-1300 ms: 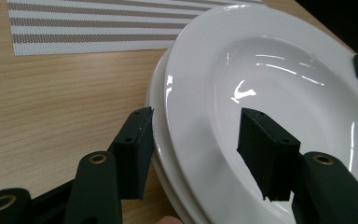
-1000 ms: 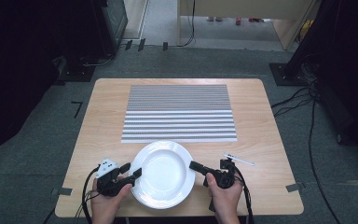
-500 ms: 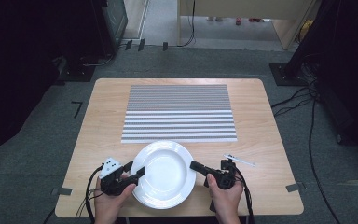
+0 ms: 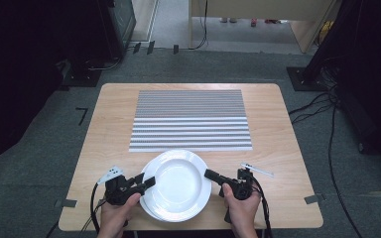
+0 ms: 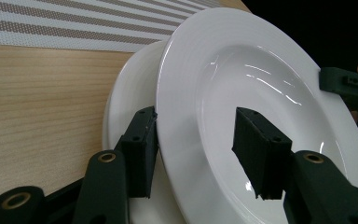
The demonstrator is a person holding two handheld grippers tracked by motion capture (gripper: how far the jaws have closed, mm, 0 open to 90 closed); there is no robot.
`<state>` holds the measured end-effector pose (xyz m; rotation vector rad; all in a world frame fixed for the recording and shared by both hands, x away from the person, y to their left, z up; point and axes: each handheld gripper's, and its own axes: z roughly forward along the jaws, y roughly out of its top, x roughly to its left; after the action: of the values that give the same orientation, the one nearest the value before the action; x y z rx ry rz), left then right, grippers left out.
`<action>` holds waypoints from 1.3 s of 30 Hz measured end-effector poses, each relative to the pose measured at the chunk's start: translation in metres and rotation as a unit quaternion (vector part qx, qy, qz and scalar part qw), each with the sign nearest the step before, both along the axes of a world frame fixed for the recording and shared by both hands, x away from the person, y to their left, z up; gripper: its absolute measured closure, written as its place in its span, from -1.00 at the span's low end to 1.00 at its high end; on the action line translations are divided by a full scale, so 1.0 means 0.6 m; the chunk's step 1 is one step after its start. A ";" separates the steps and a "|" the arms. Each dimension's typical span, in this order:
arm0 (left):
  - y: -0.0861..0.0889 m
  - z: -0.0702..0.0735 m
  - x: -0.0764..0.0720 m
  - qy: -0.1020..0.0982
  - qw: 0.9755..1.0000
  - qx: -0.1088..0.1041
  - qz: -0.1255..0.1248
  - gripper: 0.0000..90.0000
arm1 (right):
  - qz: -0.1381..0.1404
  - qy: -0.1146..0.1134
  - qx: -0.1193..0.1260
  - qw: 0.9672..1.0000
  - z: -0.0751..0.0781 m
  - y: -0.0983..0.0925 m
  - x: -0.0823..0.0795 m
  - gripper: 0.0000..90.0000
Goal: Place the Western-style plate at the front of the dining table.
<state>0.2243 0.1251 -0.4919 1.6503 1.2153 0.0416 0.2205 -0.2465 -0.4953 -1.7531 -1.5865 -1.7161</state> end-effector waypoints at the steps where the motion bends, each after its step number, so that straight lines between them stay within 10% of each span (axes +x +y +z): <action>1: 0.000 0.000 0.000 0.001 1.000 0.001 0.002 0.15 | -0.001 0.000 -0.001 1.000 0.000 0.000 0.000 0.93; 29: 0.025 -0.009 0.011 0.045 0.993 -0.105 -0.009 0.25 | -0.008 -0.007 0.019 1.000 -0.012 -0.004 0.007 0.93; 39: 0.028 -0.012 0.012 0.049 0.993 -0.107 -0.005 0.37 | -0.007 -0.009 0.025 1.000 -0.015 -0.005 0.010 0.94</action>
<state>0.2316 0.1421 -0.4989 1.4843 1.2398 -0.1737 0.2264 -0.2493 -0.5043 -1.7348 -1.5289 -1.7672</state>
